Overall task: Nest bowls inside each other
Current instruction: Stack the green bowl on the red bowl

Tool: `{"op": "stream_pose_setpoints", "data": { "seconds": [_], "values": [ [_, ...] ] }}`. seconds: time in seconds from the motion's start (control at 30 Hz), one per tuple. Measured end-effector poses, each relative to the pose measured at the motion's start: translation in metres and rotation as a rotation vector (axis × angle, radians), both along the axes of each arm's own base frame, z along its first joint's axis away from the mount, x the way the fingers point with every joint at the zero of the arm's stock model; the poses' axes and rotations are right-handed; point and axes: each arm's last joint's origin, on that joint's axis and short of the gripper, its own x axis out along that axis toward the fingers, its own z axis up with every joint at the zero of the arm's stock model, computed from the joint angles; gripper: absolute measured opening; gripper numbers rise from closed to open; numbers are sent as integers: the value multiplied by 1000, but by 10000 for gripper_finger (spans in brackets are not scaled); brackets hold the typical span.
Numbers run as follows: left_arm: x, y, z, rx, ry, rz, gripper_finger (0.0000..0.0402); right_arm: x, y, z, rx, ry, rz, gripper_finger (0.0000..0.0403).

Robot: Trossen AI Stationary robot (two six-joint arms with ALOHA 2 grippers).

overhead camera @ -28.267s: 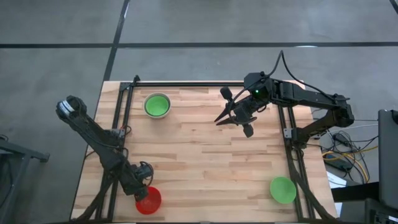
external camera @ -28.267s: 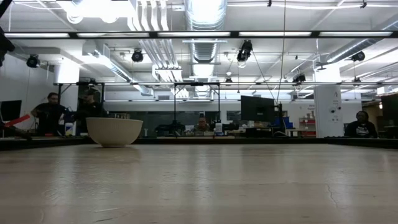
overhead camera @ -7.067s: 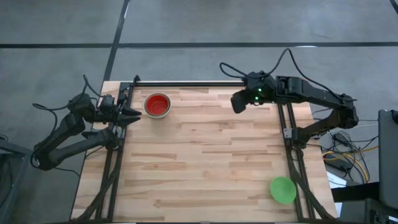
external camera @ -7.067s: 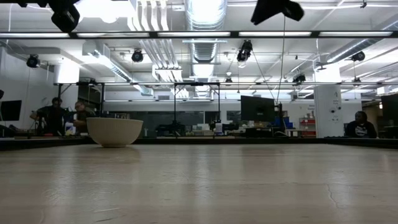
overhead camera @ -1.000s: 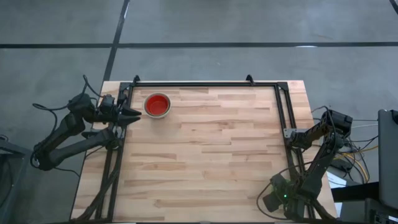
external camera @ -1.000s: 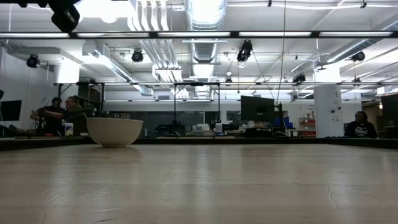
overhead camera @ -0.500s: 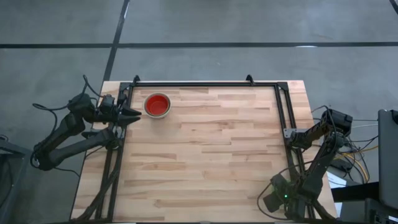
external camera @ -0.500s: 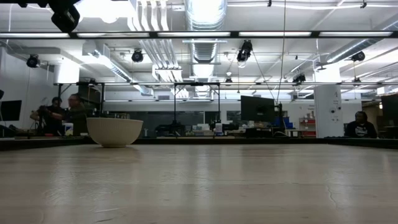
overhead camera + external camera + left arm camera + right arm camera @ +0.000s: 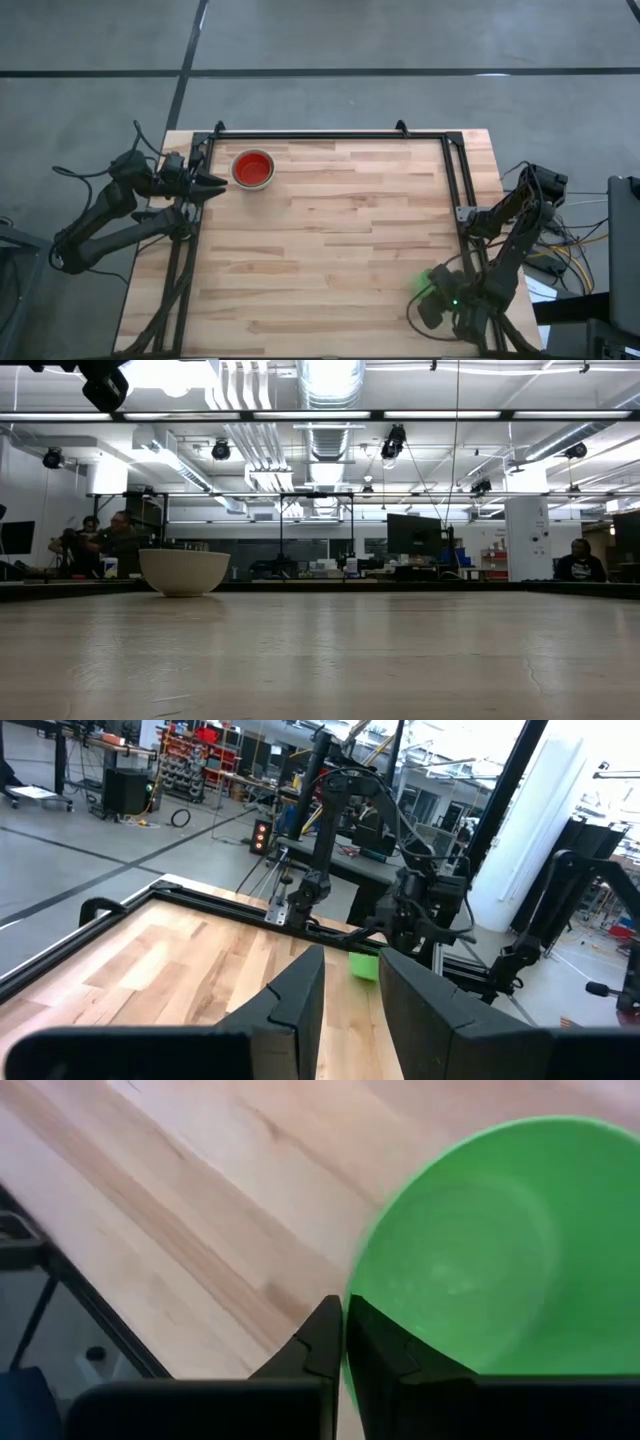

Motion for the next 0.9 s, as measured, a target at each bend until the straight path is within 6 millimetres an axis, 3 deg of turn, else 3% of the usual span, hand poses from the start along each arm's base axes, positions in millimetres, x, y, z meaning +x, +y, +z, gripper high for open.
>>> {"op": "stream_pose_setpoints", "data": {
  "seconds": [0.67,0.9],
  "values": [
    [0,0,0,0,0,0,103,48,-72,84,-338,-439,202,8],
    [0,0,0,0,0,0,103,72,-95,104,-436,-542,296,8]
  ]
}}
